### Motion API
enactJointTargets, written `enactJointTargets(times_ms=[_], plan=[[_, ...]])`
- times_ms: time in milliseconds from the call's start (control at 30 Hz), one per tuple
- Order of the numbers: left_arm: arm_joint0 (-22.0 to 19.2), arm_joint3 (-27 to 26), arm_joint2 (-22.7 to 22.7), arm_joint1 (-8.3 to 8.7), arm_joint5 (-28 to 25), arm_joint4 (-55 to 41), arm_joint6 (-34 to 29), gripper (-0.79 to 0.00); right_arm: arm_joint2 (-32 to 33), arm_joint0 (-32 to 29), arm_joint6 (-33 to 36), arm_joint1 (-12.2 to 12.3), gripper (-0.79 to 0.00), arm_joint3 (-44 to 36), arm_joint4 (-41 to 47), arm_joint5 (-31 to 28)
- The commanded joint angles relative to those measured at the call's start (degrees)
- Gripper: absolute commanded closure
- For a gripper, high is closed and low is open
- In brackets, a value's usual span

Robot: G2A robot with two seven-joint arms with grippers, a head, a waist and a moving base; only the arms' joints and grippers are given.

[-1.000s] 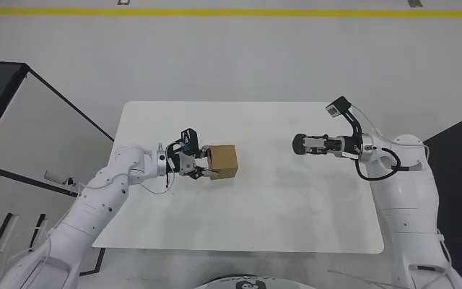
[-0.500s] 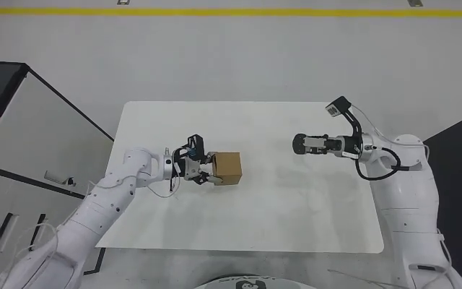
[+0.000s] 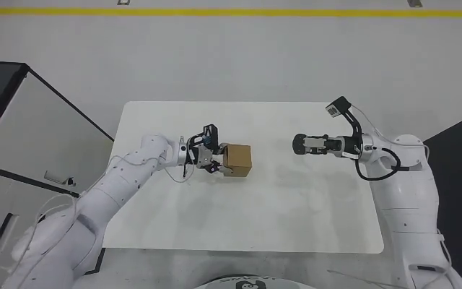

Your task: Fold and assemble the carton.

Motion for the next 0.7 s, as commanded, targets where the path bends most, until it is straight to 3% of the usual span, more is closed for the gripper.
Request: enactJointTargets(times_ms=[0,367,667], plan=[[-0.27,0.53,0.02,-0.12,0.31,0.24,-0.22,0.0,0.0,0.0,0.0,0.0,-0.785,0.0,0.0,0.0],[0.64,0.32,0.07,-0.29,0.67,1.96,-0.35,0.0,0.0,0.0,0.0,0.0,-0.785,0.0,0.0,0.0],[-1.48,5.98,5.35,-2.2,-0.56,7.12,11.53,0.0,0.0,0.0,0.0,0.0,-0.785,0.0,0.0,0.0]])
